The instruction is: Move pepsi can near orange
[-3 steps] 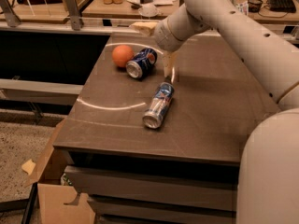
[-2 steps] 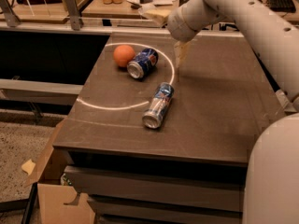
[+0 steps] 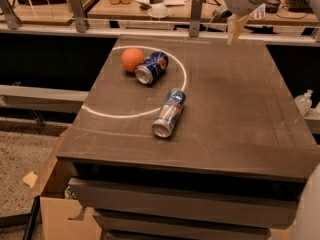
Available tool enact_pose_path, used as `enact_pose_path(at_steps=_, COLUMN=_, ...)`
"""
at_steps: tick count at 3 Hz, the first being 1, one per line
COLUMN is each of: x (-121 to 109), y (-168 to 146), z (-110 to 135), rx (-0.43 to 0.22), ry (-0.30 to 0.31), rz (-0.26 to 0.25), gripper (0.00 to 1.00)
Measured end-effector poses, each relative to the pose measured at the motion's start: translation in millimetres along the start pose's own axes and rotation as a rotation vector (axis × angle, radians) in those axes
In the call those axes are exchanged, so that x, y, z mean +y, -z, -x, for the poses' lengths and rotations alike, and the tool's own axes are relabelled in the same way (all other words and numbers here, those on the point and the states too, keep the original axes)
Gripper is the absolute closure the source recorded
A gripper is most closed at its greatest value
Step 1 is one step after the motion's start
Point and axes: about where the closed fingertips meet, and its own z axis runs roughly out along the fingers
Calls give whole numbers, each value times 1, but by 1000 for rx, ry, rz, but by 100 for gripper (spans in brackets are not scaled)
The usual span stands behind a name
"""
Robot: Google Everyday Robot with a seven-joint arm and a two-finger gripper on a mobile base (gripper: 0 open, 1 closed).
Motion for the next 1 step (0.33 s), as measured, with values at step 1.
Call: enact_pose_path(at_steps=1, x=-1, y=-5, z=2, rx=-3, ry=7, rz=-1, gripper=0)
